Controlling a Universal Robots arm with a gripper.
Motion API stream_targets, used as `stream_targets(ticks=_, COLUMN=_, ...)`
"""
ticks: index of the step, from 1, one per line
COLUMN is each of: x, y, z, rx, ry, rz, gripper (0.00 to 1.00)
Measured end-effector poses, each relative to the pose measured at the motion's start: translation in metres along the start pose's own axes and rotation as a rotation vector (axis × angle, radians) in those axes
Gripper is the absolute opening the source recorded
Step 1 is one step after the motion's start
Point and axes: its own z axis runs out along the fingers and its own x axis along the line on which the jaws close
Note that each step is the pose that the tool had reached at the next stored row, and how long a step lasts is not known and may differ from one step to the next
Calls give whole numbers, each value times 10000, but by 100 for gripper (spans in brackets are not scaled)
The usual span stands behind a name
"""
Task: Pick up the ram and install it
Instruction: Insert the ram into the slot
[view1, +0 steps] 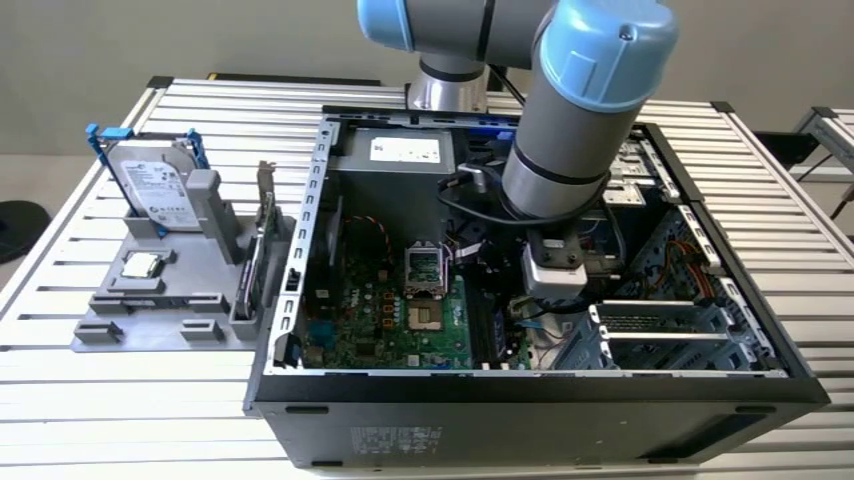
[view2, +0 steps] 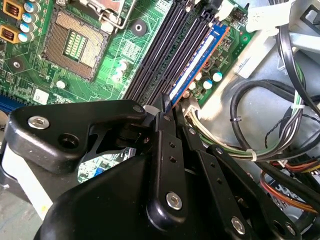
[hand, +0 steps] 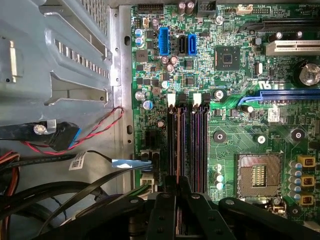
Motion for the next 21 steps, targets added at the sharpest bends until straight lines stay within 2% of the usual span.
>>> stream_targets(ticks=16, x=7, y=1, z=-35, rx=-26, ry=1, rz=-95, gripper=0)
stream_targets(ticks=18, x=7, y=1, z=-34, rx=-101, ry=4, rz=-118, gripper=0)
stream_targets(ticks=21, x=8, y=0, z=-34, rx=-407, ry=20, rz=-116, gripper=0)
